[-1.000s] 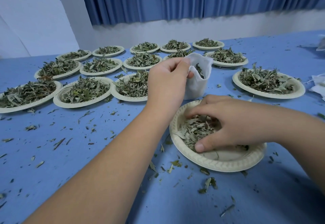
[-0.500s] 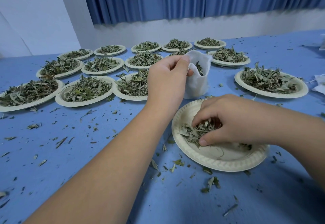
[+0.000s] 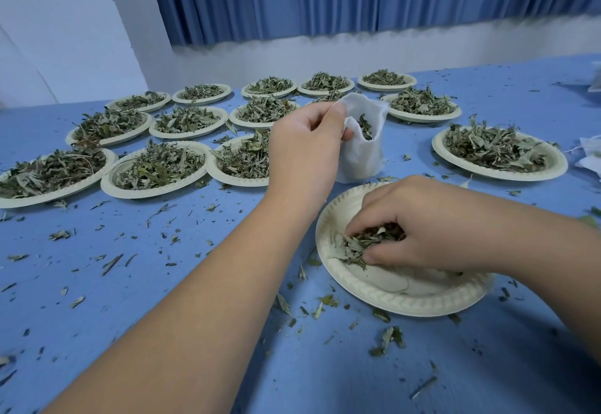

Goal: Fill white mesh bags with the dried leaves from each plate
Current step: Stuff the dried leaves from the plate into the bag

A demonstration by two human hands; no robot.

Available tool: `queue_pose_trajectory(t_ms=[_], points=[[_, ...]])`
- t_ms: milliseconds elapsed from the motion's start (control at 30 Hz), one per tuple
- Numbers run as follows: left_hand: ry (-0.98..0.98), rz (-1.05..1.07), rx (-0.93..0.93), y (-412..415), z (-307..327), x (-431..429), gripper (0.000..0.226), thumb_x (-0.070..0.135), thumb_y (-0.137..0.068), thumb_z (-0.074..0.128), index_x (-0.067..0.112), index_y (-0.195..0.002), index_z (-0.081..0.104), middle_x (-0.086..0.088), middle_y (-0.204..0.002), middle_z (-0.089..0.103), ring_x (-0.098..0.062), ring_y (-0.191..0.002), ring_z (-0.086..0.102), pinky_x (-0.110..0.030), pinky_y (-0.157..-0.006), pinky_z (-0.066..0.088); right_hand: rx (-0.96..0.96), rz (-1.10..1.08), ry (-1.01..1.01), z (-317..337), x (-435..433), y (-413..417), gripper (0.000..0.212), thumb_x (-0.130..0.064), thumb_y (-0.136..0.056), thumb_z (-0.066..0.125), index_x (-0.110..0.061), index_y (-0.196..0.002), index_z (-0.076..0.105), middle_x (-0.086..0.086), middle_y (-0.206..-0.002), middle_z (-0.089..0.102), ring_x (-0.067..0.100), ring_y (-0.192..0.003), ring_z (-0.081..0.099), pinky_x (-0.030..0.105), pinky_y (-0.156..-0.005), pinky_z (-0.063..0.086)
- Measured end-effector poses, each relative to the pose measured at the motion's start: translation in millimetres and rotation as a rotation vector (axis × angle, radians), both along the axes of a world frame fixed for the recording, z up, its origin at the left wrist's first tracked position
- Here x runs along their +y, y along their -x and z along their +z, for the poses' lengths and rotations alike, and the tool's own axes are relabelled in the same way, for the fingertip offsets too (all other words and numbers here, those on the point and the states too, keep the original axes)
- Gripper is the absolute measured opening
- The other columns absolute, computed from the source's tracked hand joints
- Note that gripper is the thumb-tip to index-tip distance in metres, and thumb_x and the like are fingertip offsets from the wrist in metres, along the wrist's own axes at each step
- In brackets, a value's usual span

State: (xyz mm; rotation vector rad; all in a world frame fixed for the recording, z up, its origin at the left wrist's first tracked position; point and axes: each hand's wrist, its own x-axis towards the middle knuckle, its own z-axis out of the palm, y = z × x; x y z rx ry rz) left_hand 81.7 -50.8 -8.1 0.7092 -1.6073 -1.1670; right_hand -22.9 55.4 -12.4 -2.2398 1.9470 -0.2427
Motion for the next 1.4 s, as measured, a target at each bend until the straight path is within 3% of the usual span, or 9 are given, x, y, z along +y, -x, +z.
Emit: queue_pose_trajectory(t_ms=[67, 367, 533, 733, 867, 1033, 1200, 1333, 1400], points=[[0.013, 0.002, 0.003, 0.1, -0.2, 0.1, 0.035, 0.018, -0.096, 0.056, 0.02, -0.062, 0.065, 0.008, -0.059, 0.057, -0.008, -0.046, 0.038, -0.025, -0.053, 0.032, 0.003, -0.01, 0.002, 0.6, 0.7, -0.4, 0.025, -0.04, -0.082, 0.066, -0.04, -0.107, 0.068, -0.021, -0.092, 0.063, -0.001, -0.092, 0.056, 0.029, -0.084, 0.049], [0.087, -0.002, -0.025, 2.1, -4.1, 1.5, 0.028, 0.019, -0.097, 0.055, 0.02, -0.072, 0.067, 0.013, -0.061, 0.059, -0.002, -0.048, 0.044, -0.026, -0.06, 0.037, -0.078, -0.086, -0.002, 4.1, -0.1, 9.1, 0.017, -0.039, -0.079, 0.067, -0.04, -0.096, 0.071, -0.014, -0.088, 0.07, 0.005, -0.082, 0.063, 0.034, -0.078, 0.053], [0.107, 0.005, -0.028, 4.5, -5.5, 1.3, 0.019, 0.02, -0.096, 0.058, 0.026, -0.084, 0.07, 0.016, -0.065, 0.063, 0.004, -0.048, 0.048, -0.022, -0.061, 0.039, -0.206, -0.125, 0.035, 22.6, 6.7, 21.7, 0.008, -0.045, -0.07, 0.07, -0.051, -0.075, 0.067, -0.023, -0.08, 0.069, -0.004, -0.069, 0.061, 0.019, -0.067, 0.05], [0.178, 0.009, -0.067, 7.7, -9.0, 1.9, 0.019, 0.019, -0.095, 0.058, 0.025, -0.082, 0.071, 0.015, -0.069, 0.066, 0.004, -0.06, 0.053, -0.017, -0.063, 0.042, -0.464, -0.085, 0.075, 41.3, 19.8, 28.7, 0.018, -0.044, -0.063, 0.074, -0.047, -0.081, 0.073, -0.014, -0.071, 0.071, -0.002, -0.055, 0.059, 0.009, -0.054, 0.044], [0.215, 0.017, -0.101, 12.1, -11.7, 4.7, 0.018, 0.021, -0.095, 0.059, 0.027, -0.084, 0.071, 0.014, -0.069, 0.066, 0.0, -0.064, 0.055, -0.019, -0.065, 0.044, -0.538, -0.068, 0.137, 49.2, 25.6, 31.4, 0.031, -0.056, -0.055, 0.071, -0.042, -0.083, 0.075, -0.004, -0.074, 0.073, 0.023, -0.067, 0.067, 0.035, -0.067, 0.055], [0.294, 0.031, -0.134, 14.1, -12.9, 8.7, 0.016, 0.022, -0.096, 0.058, 0.023, -0.092, 0.074, 0.016, -0.071, 0.066, 0.002, -0.068, 0.057, -0.014, -0.063, 0.043, -0.571, -0.161, 0.298, 56.1, 30.7, 36.7, 0.031, -0.057, -0.049, 0.072, -0.047, -0.079, 0.074, -0.005, -0.063, 0.07, 0.007, -0.049, 0.056, 0.017, -0.05, 0.047], [0.342, 0.012, -0.176, 16.2, -13.7, 13.1, 0.018, 0.021, -0.097, 0.057, 0.018, -0.097, 0.075, 0.013, -0.073, 0.065, -0.003, -0.07, 0.056, -0.02, -0.065, 0.043, -0.569, -0.33, 0.371, 58.1, 31.9, 39.2, 0.033, -0.06, -0.045, 0.074, -0.056, -0.077, 0.069, 0.008, -0.067, 0.068, 0.019, -0.055, 0.052, 0.036, -0.061, 0.043], [0.326, -0.024, -0.195, 17.1, -12.3, 16.0, 0.019, 0.02, -0.096, 0.058, 0.017, -0.097, 0.077, 0.008, -0.073, 0.067, -0.006, -0.068, 0.058, -0.02, -0.063, 0.045, -0.453, -0.377, 0.38, 58.4, 31.4, 35.8, 0.028, -0.047, -0.06, 0.077, -0.066, -0.073, 0.061, -0.007, -0.061, 0.067, 0.009, -0.044, 0.053, 0.022, -0.05, 0.043], [0.307, -0.045, -0.199, 17.1, -11.0, 18.0, 0.018, 0.02, -0.096, 0.059, 0.018, -0.096, 0.077, 0.005, -0.072, 0.069, -0.011, -0.072, 0.063, -0.026, -0.066, 0.05, -0.393, -0.401, 0.364, 56.8, 29.8, 34.7, 0.019, -0.041, -0.065, 0.076, -0.056, -0.071, 0.065, -0.015, -0.054, 0.062, 0.001, -0.04, 0.05, 0.012, -0.04, 0.038]])
